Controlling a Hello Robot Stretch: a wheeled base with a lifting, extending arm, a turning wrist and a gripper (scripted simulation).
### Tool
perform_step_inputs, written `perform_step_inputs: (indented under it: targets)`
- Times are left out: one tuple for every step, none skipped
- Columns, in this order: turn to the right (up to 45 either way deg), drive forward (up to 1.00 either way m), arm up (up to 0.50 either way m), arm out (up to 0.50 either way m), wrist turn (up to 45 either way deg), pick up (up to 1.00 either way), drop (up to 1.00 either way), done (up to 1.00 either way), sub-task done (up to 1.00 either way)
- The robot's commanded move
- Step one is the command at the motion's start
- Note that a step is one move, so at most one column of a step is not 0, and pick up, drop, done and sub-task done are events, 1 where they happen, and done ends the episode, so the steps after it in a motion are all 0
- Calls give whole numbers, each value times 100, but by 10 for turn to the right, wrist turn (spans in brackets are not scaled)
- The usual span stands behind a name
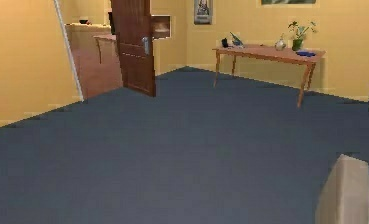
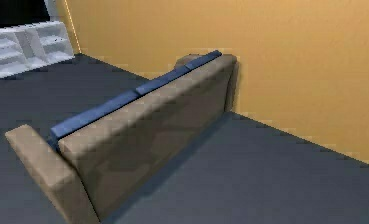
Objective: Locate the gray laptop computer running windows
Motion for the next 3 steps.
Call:
perform_step_inputs:
  targets:
    - [-30,0,0,0,0,0,0,0,0]
    - [0,70,0,0,0,0,0,0,0]
    - [270,0,0,0,0,0,0,0,0]
